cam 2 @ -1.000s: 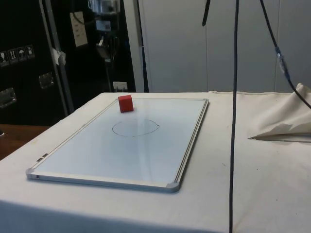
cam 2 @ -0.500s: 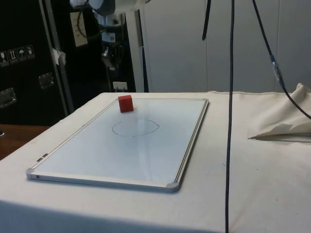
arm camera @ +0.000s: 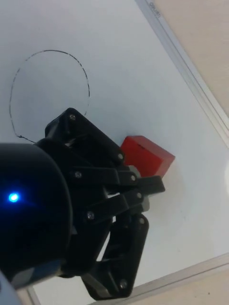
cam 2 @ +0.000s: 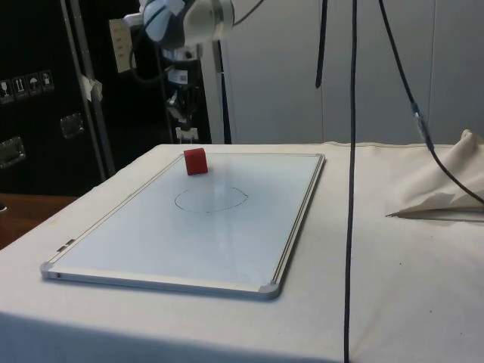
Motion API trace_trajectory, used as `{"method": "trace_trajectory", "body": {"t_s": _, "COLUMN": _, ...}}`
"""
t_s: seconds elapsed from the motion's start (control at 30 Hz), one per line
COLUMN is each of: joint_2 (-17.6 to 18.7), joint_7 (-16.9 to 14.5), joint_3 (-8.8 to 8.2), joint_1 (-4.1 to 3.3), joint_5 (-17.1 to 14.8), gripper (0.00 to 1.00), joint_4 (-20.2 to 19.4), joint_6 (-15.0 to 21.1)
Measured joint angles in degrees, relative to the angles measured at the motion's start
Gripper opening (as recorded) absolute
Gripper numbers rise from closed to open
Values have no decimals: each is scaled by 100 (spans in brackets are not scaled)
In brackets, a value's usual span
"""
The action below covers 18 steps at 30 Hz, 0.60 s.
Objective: Push the cube into the marked area.
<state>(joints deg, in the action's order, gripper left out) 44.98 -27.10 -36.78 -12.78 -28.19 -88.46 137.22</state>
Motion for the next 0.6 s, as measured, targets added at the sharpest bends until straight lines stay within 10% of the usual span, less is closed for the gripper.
{"method": "trace_trajectory", "body": {"t_s": 0.6, "joint_2": 653, "joint_7": 264, "joint_3": -74, "joint_1": 46, "joint_5": -206, "gripper": 0, "joint_4": 218, "joint_6": 510}}
